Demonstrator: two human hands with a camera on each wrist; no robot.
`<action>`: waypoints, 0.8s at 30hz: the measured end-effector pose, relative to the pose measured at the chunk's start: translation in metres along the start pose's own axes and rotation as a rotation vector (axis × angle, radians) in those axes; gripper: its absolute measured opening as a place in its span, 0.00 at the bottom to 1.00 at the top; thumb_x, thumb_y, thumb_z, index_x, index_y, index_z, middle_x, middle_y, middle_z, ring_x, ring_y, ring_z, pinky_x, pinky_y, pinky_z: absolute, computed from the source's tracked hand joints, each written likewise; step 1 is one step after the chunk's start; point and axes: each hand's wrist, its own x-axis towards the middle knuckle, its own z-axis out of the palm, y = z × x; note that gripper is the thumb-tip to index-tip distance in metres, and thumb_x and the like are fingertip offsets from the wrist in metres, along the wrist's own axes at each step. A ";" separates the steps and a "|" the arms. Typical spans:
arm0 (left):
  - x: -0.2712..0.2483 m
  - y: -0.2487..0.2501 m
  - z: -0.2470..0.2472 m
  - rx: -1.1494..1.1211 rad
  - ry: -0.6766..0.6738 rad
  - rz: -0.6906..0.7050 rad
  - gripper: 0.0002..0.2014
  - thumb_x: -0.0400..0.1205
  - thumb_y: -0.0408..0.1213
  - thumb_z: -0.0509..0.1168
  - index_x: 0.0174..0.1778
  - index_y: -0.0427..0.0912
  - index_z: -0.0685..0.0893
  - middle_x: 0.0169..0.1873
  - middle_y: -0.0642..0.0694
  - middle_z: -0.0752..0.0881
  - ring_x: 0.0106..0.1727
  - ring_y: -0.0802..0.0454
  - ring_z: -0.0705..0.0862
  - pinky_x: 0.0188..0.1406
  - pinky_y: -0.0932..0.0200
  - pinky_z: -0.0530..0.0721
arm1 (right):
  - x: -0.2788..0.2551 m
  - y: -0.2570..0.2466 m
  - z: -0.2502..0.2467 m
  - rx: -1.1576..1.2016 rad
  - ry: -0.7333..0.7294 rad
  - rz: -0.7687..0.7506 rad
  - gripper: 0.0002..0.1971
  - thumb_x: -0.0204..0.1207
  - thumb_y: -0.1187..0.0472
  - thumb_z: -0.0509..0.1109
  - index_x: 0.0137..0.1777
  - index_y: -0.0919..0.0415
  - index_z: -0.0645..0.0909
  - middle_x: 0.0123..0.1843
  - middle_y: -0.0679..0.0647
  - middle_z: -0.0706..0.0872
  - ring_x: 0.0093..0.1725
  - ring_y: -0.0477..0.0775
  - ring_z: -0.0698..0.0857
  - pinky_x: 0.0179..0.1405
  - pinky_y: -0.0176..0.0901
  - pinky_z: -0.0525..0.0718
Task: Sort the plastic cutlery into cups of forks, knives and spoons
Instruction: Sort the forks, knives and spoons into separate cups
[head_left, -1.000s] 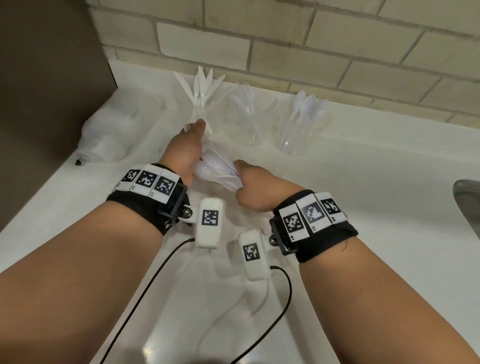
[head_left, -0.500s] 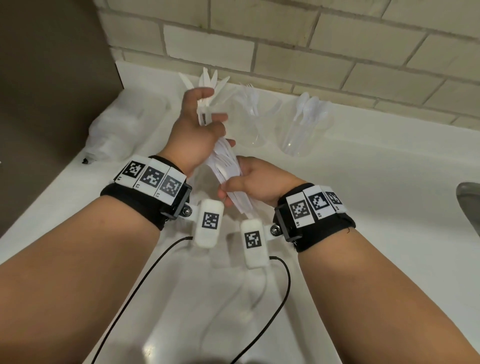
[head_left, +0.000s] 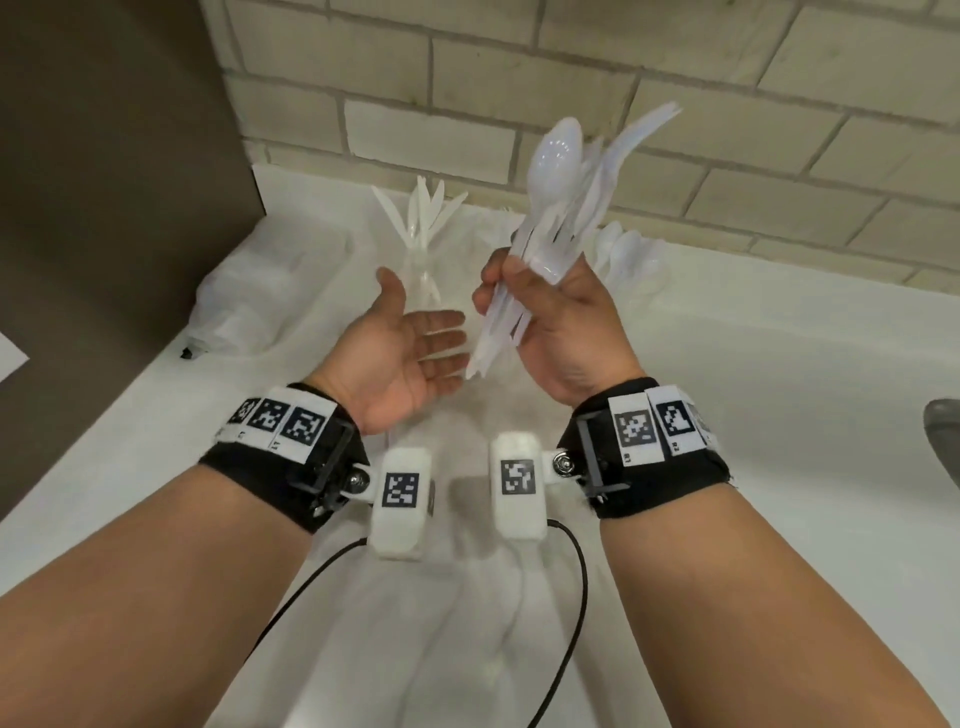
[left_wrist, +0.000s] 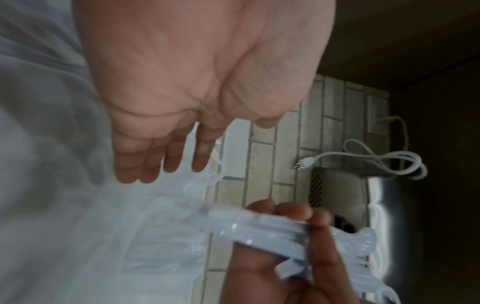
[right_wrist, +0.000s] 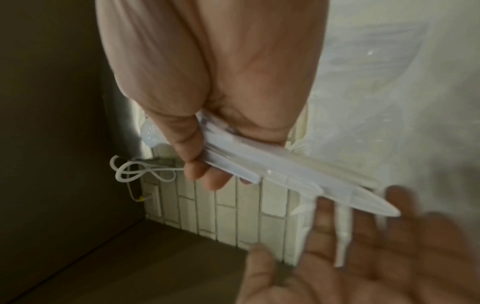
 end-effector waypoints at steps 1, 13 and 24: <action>0.000 -0.003 0.000 -0.018 -0.006 -0.075 0.48 0.76 0.74 0.42 0.69 0.33 0.77 0.63 0.33 0.80 0.60 0.38 0.80 0.65 0.42 0.78 | 0.002 -0.001 0.004 0.026 0.000 -0.019 0.06 0.77 0.67 0.63 0.52 0.61 0.75 0.37 0.52 0.85 0.38 0.53 0.84 0.45 0.44 0.83; -0.010 -0.005 0.001 -0.325 -0.042 -0.200 0.25 0.89 0.46 0.48 0.65 0.26 0.77 0.54 0.26 0.86 0.50 0.34 0.89 0.50 0.40 0.88 | -0.001 0.026 0.015 -0.224 0.016 0.070 0.10 0.68 0.66 0.73 0.49 0.58 0.82 0.38 0.51 0.88 0.47 0.59 0.86 0.58 0.61 0.83; -0.007 -0.003 0.003 -0.272 -0.031 -0.118 0.21 0.89 0.42 0.48 0.73 0.38 0.76 0.68 0.36 0.82 0.66 0.40 0.82 0.57 0.40 0.86 | -0.001 0.036 0.017 -0.415 0.059 0.088 0.14 0.70 0.70 0.76 0.55 0.72 0.82 0.44 0.57 0.89 0.47 0.54 0.89 0.49 0.47 0.89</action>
